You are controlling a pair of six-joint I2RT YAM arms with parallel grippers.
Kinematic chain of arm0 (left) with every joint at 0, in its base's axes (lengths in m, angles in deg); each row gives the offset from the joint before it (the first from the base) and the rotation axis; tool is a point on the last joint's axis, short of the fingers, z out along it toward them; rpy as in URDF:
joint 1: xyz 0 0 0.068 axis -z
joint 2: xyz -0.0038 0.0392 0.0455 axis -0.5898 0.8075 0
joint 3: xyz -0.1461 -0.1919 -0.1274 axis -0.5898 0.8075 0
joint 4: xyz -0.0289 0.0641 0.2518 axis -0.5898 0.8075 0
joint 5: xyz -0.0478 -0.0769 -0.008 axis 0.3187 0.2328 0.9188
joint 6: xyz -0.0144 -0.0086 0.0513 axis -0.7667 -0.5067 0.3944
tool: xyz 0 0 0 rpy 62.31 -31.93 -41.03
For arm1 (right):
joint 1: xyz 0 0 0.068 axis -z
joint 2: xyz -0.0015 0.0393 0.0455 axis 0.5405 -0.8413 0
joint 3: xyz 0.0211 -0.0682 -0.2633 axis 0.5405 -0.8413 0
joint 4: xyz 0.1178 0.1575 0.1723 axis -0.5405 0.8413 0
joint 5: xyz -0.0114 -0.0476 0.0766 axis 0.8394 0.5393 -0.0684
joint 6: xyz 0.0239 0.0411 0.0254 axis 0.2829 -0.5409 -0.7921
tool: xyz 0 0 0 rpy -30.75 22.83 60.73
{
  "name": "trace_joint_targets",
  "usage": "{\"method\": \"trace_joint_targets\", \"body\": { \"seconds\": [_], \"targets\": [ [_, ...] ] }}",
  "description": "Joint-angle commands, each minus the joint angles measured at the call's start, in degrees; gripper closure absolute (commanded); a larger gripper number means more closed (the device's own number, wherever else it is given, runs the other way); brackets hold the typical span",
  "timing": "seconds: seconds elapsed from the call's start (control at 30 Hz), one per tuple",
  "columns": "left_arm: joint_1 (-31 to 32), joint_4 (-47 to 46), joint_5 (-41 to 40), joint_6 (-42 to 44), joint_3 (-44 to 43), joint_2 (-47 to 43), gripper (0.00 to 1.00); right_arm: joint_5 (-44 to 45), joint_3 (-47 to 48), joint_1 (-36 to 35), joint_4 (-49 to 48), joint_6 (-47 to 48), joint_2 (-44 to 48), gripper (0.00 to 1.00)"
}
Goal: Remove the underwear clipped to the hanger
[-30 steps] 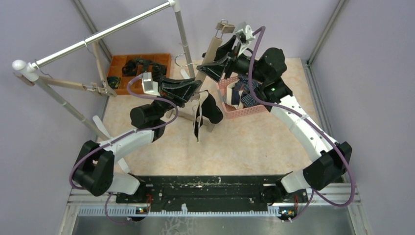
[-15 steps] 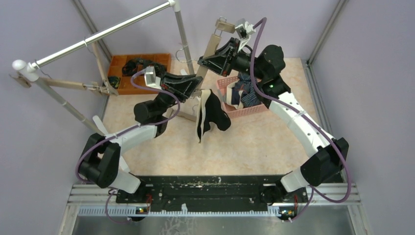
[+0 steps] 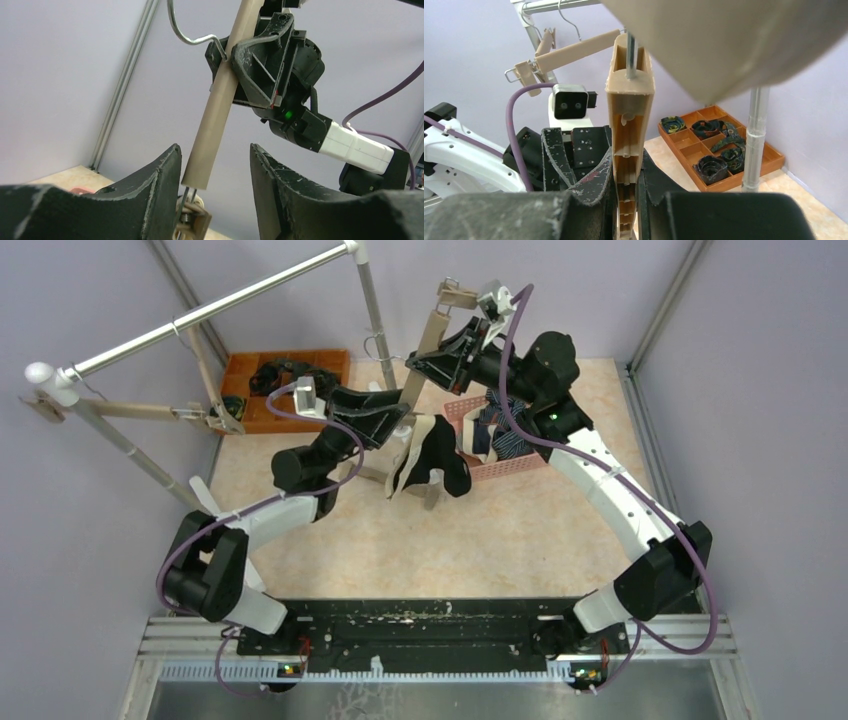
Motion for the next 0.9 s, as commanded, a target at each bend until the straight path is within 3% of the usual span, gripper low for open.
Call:
{"method": "trace_joint_targets", "body": {
  "seconds": [0.0, 0.2, 0.37, 0.53, 0.7, 0.8, 0.87],
  "targets": [
    [-1.3, -14.4, 2.8, 1.3, 2.7, -2.7, 0.42, 1.7, 2.6, -0.3, -4.8, 1.8, 2.2, 1.00],
    [-2.7, -14.4, 8.7, 4.3, 7.9, -3.6, 0.32, 1.6, 3.0, -0.3, -4.7, 1.5, 2.8, 1.00],
    [-2.9, -14.4, 12.5, 4.8, 5.2, -1.1, 0.24, 0.9, 3.3, -0.3, -5.4, 0.2, 2.4, 1.00],
    [-2.9, -14.4, 11.4, 7.3, 3.7, -0.1, 0.21, 0.6, 3.2, -0.3, -5.1, -0.3, 2.3, 1.00],
    [-3.0, -14.4, 10.9, 7.1, 1.4, 1.5, 0.29, 0.3, 2.3, -0.3, -5.8, -1.2, 2.3, 1.00],
    [-2.9, -14.4, 10.3, 7.5, 0.2, 1.7, 0.39, -0.1, 2.1, -0.3, -5.8, -1.8, 1.9, 1.00],
    [-2.9, -14.4, 10.3, 7.6, -0.5, 1.8, 0.54, -0.1, 1.8, -0.4, -6.3, -2.3, 1.9, 1.00]
  ]
}}
